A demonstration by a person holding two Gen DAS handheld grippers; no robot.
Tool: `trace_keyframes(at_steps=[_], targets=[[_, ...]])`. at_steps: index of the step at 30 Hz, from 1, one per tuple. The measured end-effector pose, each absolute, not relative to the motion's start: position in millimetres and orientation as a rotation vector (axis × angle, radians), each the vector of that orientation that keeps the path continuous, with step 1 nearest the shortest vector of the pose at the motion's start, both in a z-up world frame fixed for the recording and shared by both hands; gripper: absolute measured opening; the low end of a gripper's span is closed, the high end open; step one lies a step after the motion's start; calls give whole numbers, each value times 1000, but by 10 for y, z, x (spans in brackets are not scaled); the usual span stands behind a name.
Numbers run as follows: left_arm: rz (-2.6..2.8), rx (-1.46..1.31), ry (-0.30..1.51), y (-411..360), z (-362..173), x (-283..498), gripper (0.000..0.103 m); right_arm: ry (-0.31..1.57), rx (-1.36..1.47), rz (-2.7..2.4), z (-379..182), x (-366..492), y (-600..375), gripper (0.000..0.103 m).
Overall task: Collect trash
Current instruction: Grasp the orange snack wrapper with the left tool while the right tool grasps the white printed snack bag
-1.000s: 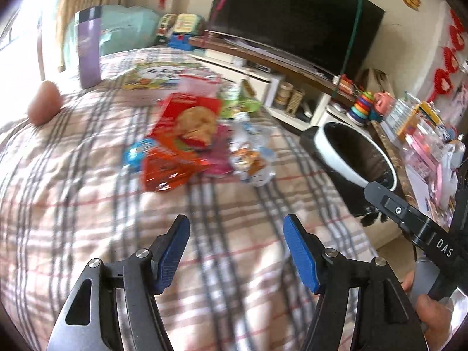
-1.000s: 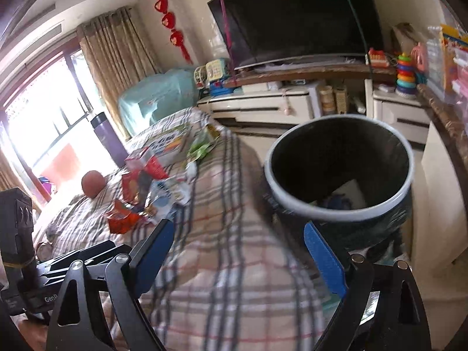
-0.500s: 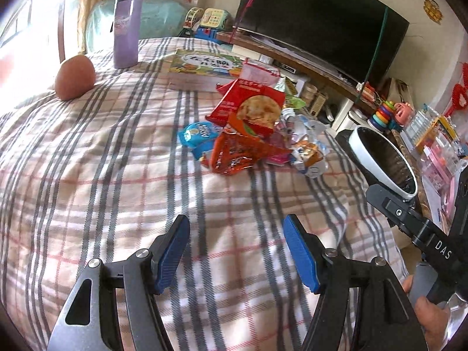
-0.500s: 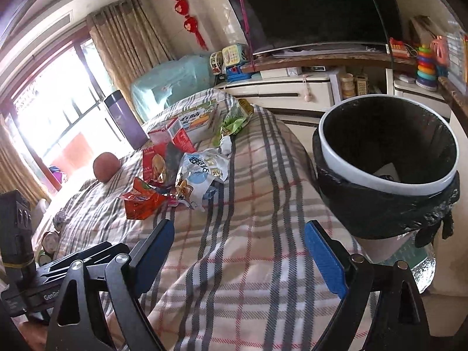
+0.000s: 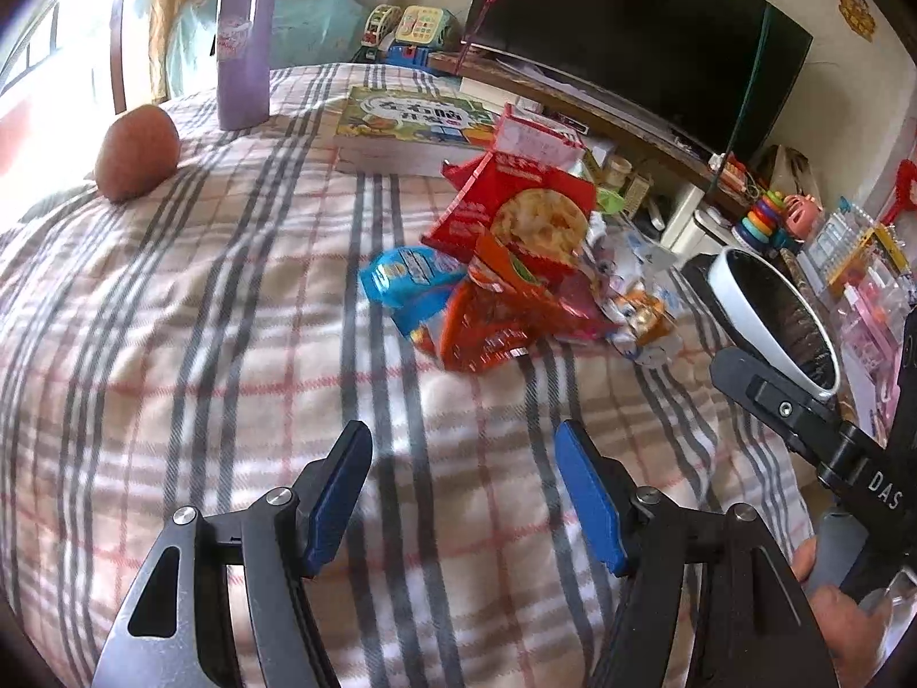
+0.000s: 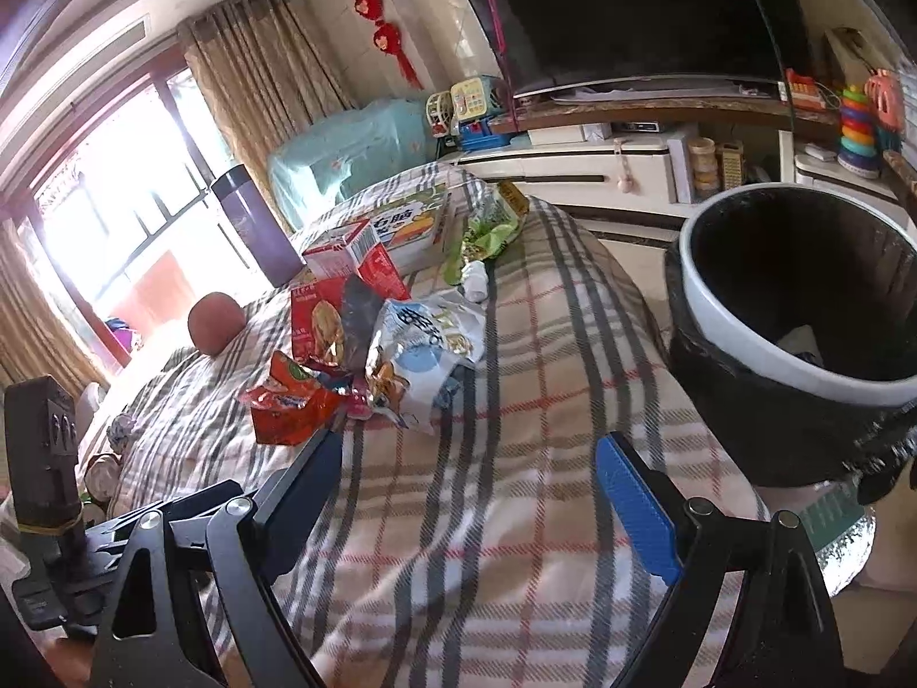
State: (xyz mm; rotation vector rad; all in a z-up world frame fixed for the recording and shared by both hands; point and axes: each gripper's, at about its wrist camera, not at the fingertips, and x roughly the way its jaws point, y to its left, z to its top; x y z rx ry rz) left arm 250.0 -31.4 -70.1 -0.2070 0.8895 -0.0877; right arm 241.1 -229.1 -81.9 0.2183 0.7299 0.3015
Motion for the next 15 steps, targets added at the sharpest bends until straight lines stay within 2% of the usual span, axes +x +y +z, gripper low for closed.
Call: trace_keyframes(at_steps=[6, 11, 12, 14, 15], targets=[[-86, -184, 874, -245, -679, 2697, 64, 761, 195, 341, -815, 2585, -2160, 88], [-113, -172, 867, -243, -711, 2849, 64, 784, 176, 357, -838, 2754, -2084, 78], [-119, -170, 864, -248, -722, 2871, 64, 792, 176, 358, -853, 2786, -2078, 73], [-128, -164, 864, -265, -754, 2912, 54, 813, 179, 362, -892, 2861, -2066, 65], [-137, -166, 872, -270, -777, 2932, 41, 821, 179, 365, -908, 2882, -2058, 58]])
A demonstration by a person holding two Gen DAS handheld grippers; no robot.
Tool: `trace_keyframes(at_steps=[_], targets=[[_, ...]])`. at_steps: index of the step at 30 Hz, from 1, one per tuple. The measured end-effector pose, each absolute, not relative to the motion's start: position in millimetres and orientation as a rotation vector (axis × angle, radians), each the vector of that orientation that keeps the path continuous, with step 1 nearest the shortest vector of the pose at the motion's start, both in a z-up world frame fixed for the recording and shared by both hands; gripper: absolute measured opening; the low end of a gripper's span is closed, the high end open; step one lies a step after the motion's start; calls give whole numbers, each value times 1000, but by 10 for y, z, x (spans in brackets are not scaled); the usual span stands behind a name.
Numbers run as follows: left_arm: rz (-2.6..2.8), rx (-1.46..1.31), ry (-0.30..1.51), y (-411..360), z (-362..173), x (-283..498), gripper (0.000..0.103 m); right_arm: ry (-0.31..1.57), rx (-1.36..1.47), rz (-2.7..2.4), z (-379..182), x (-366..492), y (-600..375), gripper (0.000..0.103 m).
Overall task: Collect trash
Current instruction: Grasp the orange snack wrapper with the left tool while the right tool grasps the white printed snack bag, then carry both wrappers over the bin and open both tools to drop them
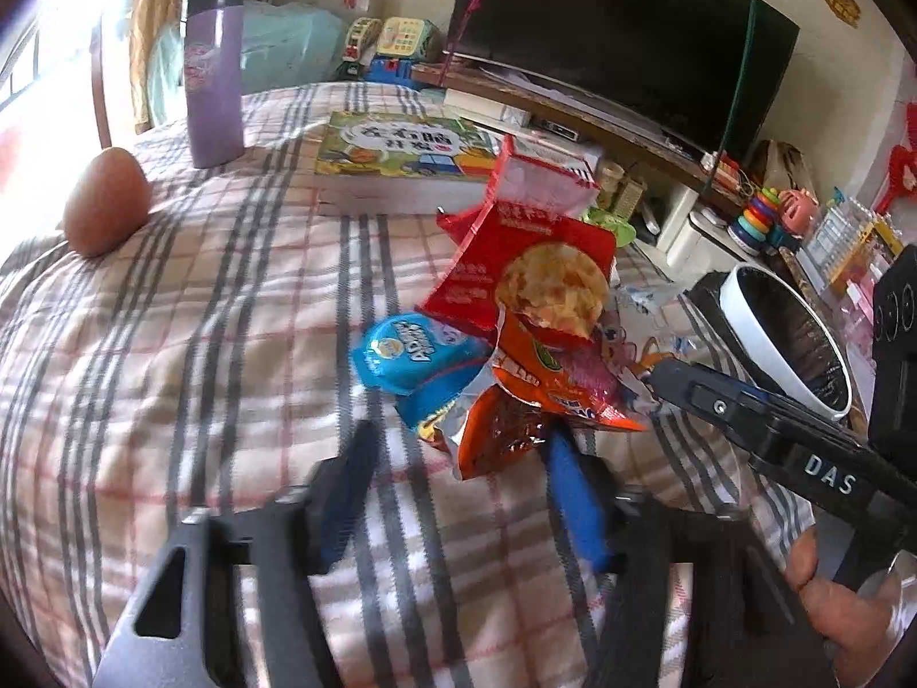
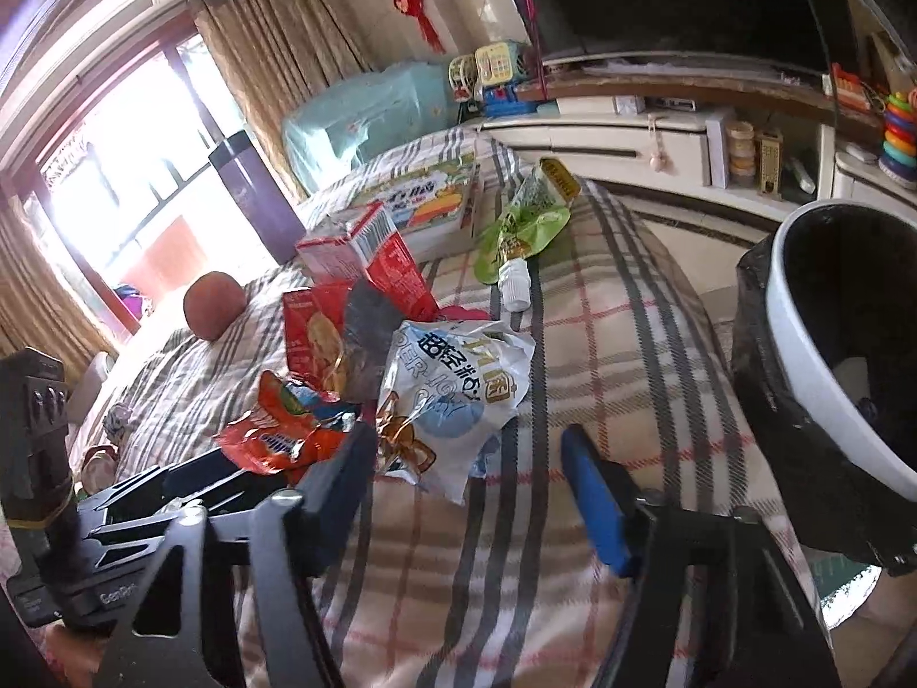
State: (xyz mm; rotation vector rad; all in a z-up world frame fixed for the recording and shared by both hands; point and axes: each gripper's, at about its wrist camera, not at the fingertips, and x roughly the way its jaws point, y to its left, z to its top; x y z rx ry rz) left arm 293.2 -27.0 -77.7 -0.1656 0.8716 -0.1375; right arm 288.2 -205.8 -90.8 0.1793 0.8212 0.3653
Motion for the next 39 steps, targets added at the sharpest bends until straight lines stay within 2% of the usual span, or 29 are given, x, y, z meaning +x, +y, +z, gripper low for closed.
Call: trace_keyframes(at_steps=[1, 3, 5, 9, 23, 39], targets=[[-147, -168, 881, -276, -801, 2955, 30, 825, 181, 373, -919, 2897, -2047, 46], [-154, -166, 889, -291, -837, 2980, 23, 829, 176, 393, -922, 2905, -2016, 35], [-168, -164, 886, -304, -836, 2983, 11, 820, 158, 390, -908, 2886, -1991, 31], [-165, -168, 871, -296, -801, 2955, 6, 812, 171, 390, -900, 2837, -2025, 27], [-220, -187, 842, -446, -634, 2615, 3, 769, 238, 365, -734, 2548, -2402, 27], [-327, -123, 830, -1009, -484, 2673, 3, 717, 279, 267, -572, 2281, -3017, 27]])
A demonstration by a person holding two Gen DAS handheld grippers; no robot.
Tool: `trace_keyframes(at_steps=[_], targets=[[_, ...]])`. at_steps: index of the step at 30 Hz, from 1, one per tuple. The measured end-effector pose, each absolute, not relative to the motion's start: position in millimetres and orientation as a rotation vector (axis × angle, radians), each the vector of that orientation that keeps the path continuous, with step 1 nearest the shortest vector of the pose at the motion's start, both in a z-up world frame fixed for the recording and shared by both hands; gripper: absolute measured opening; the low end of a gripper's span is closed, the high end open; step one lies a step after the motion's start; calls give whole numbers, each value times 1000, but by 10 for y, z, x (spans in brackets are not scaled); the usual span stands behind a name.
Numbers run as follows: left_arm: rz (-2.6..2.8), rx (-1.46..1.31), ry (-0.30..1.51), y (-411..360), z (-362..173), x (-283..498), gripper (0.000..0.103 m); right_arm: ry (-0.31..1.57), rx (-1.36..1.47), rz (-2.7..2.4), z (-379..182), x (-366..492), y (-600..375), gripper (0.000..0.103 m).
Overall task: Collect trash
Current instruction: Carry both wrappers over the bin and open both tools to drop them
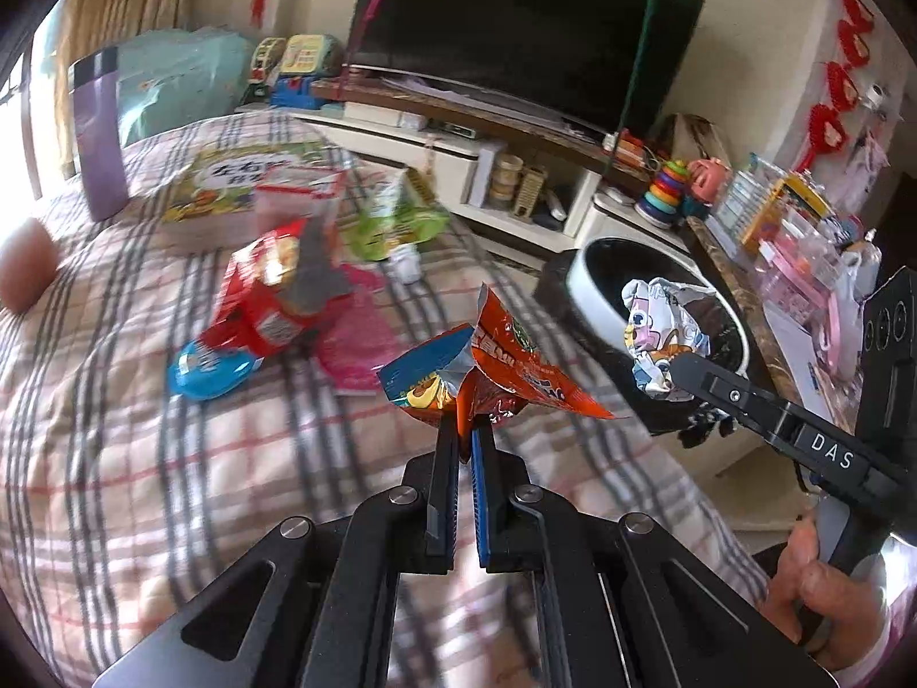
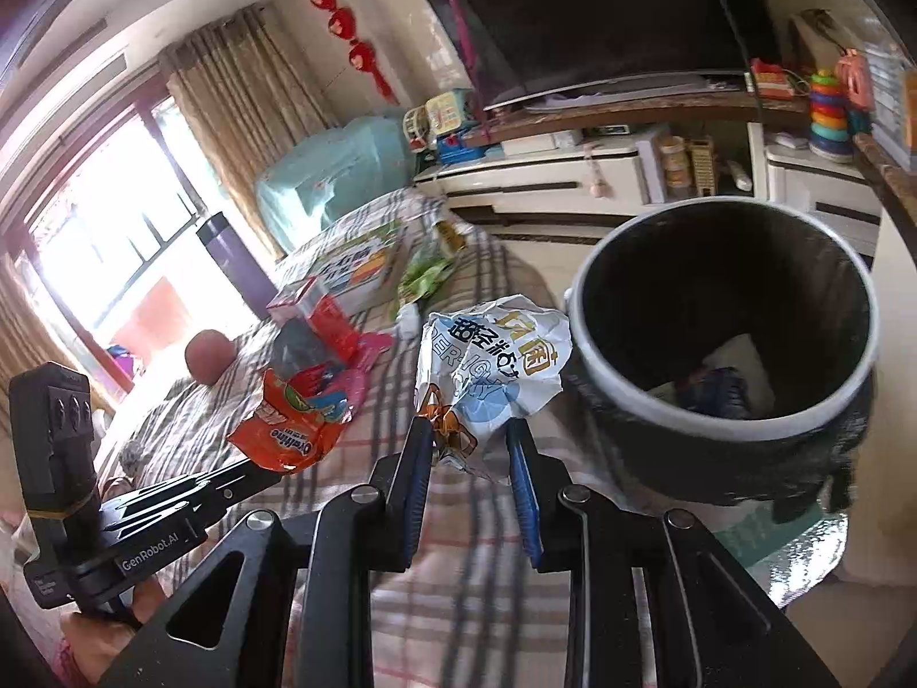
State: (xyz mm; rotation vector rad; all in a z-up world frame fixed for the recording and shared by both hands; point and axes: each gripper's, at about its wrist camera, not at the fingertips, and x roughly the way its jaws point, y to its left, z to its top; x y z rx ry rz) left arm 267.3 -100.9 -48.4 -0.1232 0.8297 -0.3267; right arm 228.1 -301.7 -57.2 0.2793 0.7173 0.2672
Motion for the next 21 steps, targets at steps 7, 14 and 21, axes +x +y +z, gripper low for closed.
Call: trace_keyframes(at_steps=[7, 14, 21], targets=[[-382, -86, 821, -1318, -429, 2779, 3, 685, 291, 216, -467, 2217, -3310, 27], [-425, -57, 818, -1597, -413, 2914, 3, 664, 307, 161, -407, 2196, -3608, 27], [-446, -37, 825, -1833, -418, 3079, 3, 655, 325, 122, -393, 2224, -3849, 27]])
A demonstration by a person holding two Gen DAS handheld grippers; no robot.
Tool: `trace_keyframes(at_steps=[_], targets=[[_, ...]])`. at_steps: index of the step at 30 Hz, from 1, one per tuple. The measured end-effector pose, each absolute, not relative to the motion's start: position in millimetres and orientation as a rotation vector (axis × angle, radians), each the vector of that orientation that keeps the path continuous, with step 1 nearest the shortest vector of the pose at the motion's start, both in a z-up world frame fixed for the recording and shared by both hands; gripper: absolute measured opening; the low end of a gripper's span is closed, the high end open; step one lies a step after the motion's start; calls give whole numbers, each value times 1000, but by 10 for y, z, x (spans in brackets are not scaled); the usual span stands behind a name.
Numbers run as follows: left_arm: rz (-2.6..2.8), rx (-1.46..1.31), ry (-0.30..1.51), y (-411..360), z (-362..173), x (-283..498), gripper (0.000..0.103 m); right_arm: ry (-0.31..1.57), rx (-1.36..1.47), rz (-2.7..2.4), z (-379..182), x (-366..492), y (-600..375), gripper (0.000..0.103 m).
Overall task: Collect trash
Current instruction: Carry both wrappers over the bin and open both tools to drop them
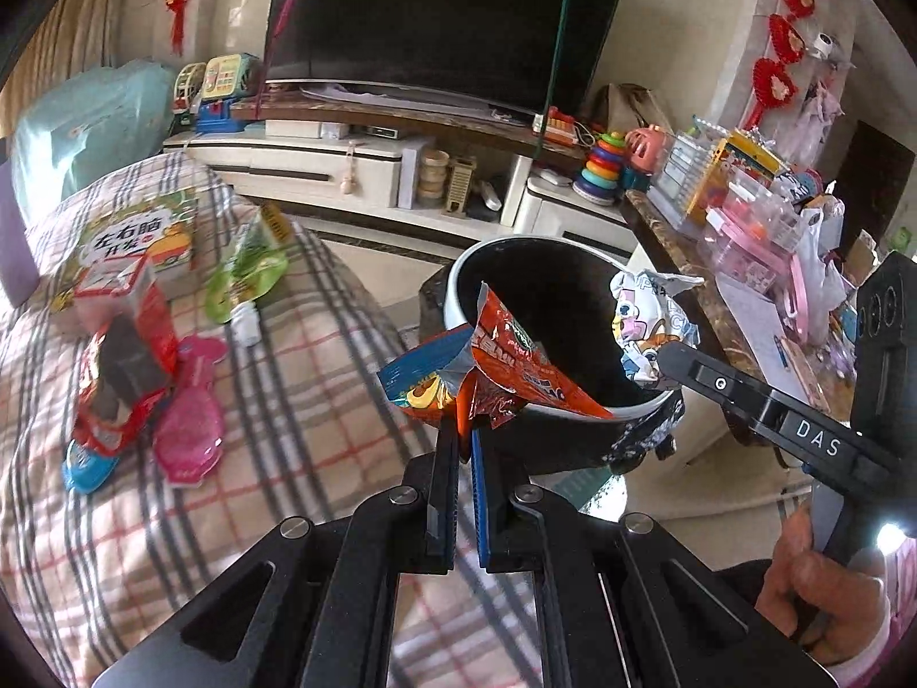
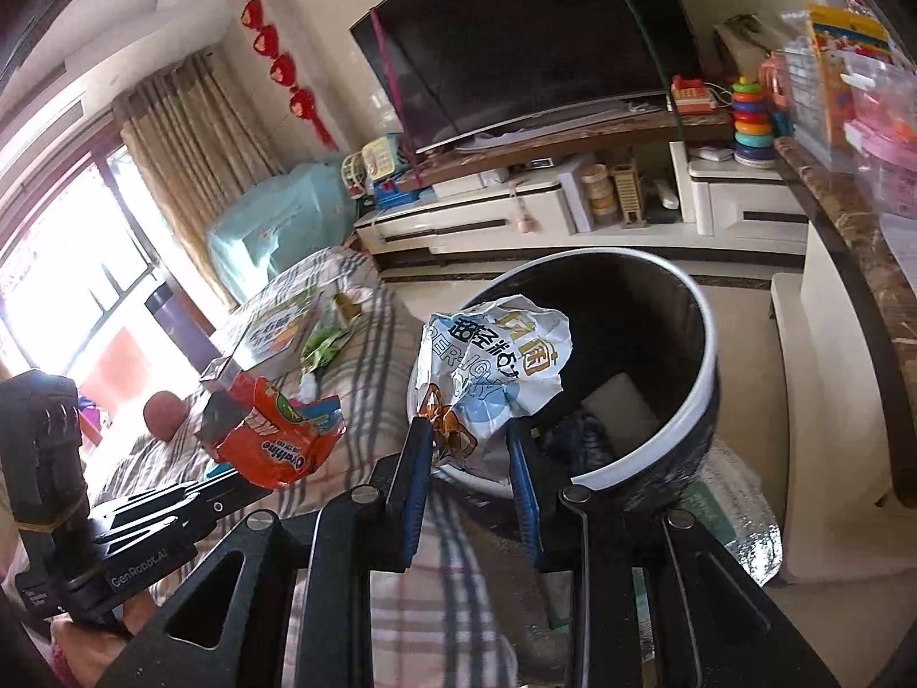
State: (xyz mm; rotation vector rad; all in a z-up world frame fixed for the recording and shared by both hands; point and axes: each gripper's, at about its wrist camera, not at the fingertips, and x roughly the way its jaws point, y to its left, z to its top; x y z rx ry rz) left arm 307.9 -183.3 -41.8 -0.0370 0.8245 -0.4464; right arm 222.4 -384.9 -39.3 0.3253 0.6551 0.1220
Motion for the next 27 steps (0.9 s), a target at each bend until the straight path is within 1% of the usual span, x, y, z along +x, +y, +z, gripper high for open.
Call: trace_keyframes(at_steps=[12, 27], targets=[[-468, 7, 837, -2264, -467, 3371, 3, 677, 324, 84, -422, 2360, -4088, 27], [-481, 38, 848, -2575, -534, 3695, 4, 707, 313, 47, -419, 2580, -4297, 27]])
